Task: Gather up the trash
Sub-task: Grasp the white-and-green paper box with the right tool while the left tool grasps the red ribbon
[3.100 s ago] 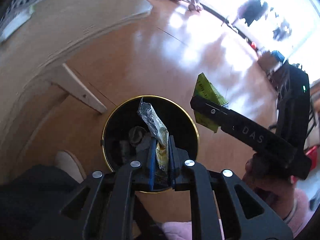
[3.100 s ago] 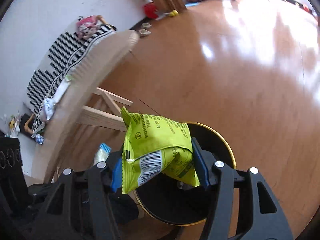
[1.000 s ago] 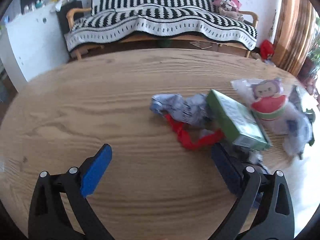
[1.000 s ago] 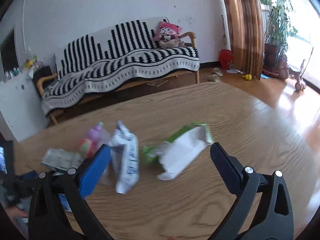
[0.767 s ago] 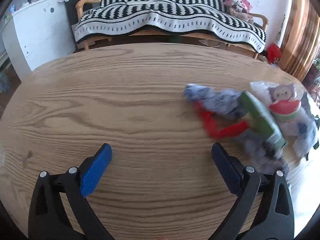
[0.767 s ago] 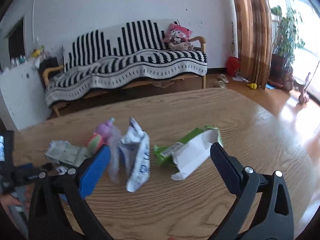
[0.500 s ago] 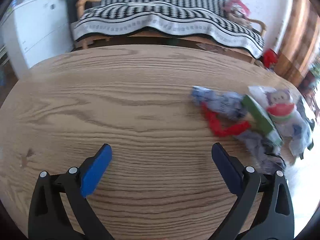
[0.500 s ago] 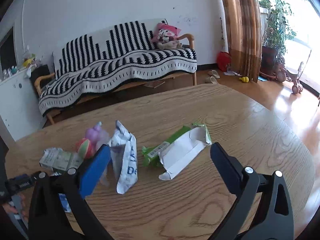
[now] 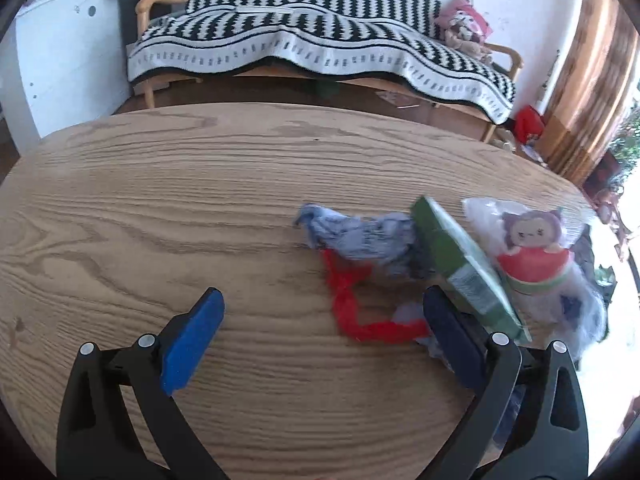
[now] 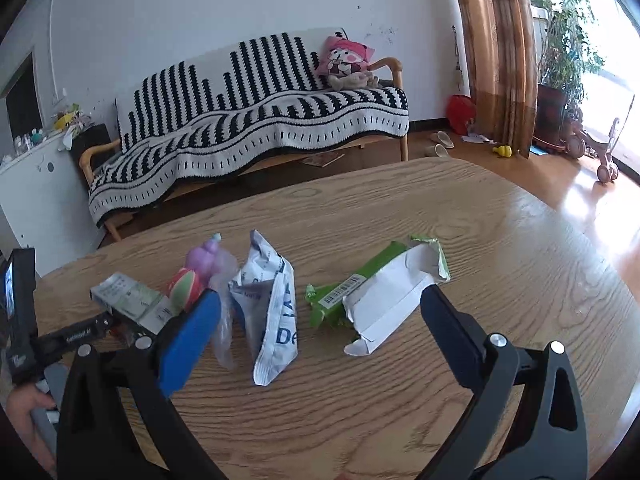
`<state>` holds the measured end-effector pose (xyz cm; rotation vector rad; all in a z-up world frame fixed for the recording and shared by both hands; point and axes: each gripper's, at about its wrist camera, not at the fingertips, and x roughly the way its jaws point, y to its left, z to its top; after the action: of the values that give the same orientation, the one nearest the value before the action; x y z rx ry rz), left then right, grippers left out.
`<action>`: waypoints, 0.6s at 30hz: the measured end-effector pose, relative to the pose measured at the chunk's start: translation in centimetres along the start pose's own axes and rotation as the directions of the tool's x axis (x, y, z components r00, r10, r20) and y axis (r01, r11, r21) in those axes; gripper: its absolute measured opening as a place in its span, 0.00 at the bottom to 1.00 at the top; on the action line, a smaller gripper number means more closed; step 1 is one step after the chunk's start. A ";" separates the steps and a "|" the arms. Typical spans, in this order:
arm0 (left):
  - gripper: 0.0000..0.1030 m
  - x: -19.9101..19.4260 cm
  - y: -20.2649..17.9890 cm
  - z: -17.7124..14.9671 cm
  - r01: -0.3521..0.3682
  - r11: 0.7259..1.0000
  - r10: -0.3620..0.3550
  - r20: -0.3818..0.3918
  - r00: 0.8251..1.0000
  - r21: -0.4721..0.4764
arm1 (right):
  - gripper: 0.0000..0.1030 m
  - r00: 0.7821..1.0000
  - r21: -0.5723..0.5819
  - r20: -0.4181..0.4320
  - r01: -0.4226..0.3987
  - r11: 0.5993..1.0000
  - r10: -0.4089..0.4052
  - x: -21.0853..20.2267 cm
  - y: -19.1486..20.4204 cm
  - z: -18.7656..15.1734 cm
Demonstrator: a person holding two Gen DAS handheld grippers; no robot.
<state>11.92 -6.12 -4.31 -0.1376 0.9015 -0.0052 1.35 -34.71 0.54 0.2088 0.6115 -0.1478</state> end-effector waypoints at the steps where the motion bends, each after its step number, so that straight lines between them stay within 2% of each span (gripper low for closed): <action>1: 0.94 0.0 0.4 0.0 -0.008 1.000 0.008 -0.006 1.000 -0.008 | 0.94 1.000 -0.001 -0.006 -0.003 1.000 0.003 0.1 0.0 -0.1; 9: 0.94 -1.3 3.2 -1.4 -0.041 0.999 0.040 -0.014 0.999 -0.013 | 0.94 1.000 -0.021 -0.012 0.003 1.000 -0.003 0.1 -0.4 -0.3; 18: 0.94 -0.8 3.5 -1.2 -0.081 0.996 0.081 -0.013 0.997 0.022 | 0.94 0.995 -0.034 -0.023 0.098 0.995 -0.099 0.9 -1.2 -0.5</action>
<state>10.30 -2.70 -4.79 -0.0809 0.9196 0.0597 1.54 -35.78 -0.55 0.1490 0.6483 -0.2310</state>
